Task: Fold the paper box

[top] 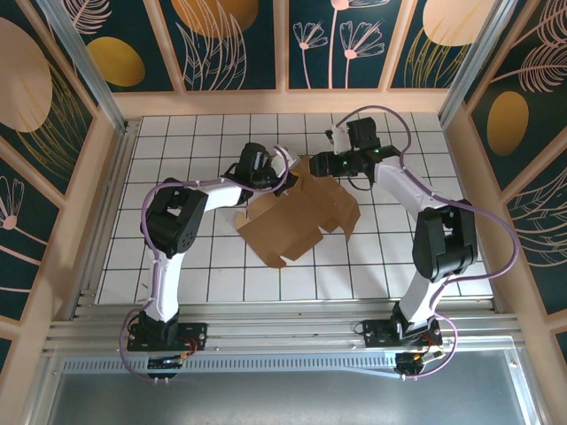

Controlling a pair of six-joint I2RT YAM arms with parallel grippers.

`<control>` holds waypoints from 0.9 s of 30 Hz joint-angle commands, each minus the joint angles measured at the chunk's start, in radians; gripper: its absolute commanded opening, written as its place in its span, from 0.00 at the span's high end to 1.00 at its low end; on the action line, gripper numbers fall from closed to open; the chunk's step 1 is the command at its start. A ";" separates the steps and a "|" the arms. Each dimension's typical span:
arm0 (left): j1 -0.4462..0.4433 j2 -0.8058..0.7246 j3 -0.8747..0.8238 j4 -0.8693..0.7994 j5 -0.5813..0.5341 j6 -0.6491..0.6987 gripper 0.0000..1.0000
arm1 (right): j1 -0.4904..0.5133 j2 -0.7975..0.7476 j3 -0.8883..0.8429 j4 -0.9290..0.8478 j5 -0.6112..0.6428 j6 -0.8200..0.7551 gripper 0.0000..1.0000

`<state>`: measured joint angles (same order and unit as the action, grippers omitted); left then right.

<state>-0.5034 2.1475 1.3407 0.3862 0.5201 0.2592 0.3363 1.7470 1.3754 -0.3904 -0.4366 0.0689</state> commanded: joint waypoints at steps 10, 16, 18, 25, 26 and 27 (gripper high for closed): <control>-0.015 -0.022 -0.043 0.118 -0.043 -0.100 0.68 | 0.031 0.028 -0.039 0.054 0.038 0.035 0.46; -0.015 -0.037 -0.072 0.174 -0.197 -0.124 0.77 | 0.037 0.003 -0.038 0.065 0.039 0.046 0.47; -0.015 -0.018 -0.036 0.149 -0.202 -0.142 0.82 | 0.041 -0.006 -0.039 0.066 0.035 0.041 0.47; -0.015 0.065 0.100 0.055 -0.159 -0.185 0.98 | 0.053 -0.016 -0.049 0.077 0.020 0.057 0.47; -0.015 0.067 0.103 0.052 -0.157 -0.185 0.99 | 0.053 -0.015 -0.052 0.083 0.011 0.065 0.47; -0.015 0.067 0.104 0.050 -0.157 -0.182 1.00 | 0.052 -0.014 -0.054 0.088 0.002 0.070 0.47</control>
<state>-0.5201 2.2005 1.3998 0.4362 0.3672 0.1131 0.3733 1.7569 1.3521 -0.2806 -0.3992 0.1120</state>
